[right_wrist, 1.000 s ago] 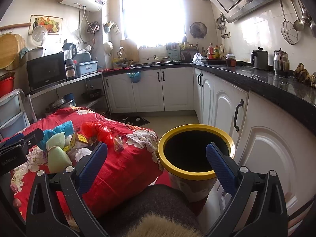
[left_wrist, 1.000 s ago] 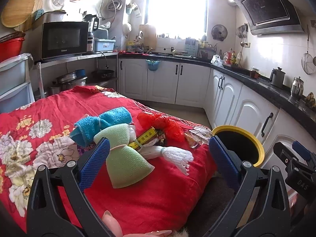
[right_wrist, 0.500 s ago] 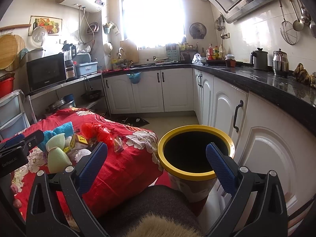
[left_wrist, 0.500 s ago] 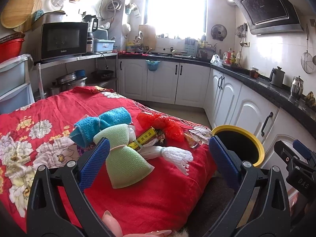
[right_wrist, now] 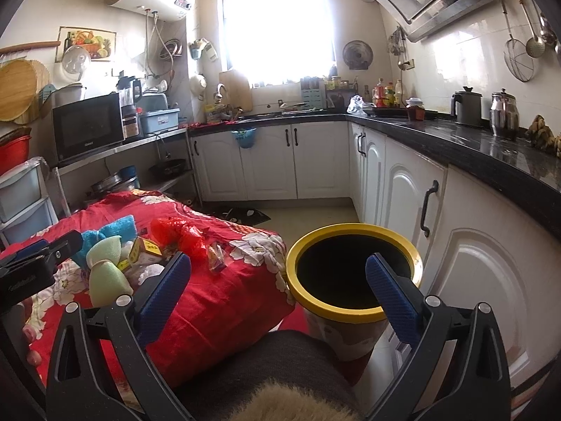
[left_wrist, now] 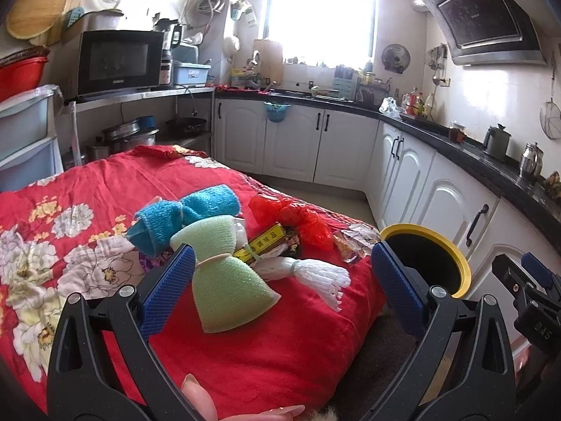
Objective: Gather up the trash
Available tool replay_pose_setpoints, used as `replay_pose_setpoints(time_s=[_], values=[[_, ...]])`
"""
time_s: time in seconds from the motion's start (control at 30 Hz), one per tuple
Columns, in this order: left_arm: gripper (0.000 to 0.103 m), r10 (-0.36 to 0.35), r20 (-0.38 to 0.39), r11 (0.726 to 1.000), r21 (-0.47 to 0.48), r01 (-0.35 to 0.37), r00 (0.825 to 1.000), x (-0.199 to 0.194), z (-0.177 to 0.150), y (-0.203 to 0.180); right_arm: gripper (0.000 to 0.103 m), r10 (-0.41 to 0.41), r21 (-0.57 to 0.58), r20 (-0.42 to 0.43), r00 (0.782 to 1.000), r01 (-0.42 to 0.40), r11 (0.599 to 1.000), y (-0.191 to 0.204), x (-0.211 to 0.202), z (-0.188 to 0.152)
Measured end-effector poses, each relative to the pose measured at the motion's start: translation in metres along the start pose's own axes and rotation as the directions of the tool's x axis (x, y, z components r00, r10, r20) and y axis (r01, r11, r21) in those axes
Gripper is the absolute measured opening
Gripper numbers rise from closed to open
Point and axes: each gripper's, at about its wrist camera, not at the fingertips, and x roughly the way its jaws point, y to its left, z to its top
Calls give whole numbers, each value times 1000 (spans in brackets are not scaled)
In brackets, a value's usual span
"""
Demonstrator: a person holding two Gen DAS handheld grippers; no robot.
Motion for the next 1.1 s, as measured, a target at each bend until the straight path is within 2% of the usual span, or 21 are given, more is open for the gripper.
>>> replay_pose_setpoints(time_s=[0.3, 0.63, 0.73, 0.93, 1.1], values=[[92, 49, -13, 995, -82, -50, 999, 6, 7, 31, 97, 131, -62, -44, 990, -133, 989, 27, 22, 14], [92, 103, -42, 980, -166, -109, 994, 17, 22, 66, 97, 269, -151, -116, 956, -285, 947, 70, 53, 20], [92, 109, -63, 976, -182, -119, 992, 27, 28, 72, 97, 295, -184, -149, 944, -320, 929, 83, 66, 21], [92, 100, -148, 971, -199, -129, 984, 56, 34, 78, 97, 361, -218, -257, 896, -418, 882, 105, 97, 15], [92, 101, -232, 962, -225, -155, 967, 82, 30, 86, 97, 366, -237, -344, 865, -457, 857, 120, 120, 3]])
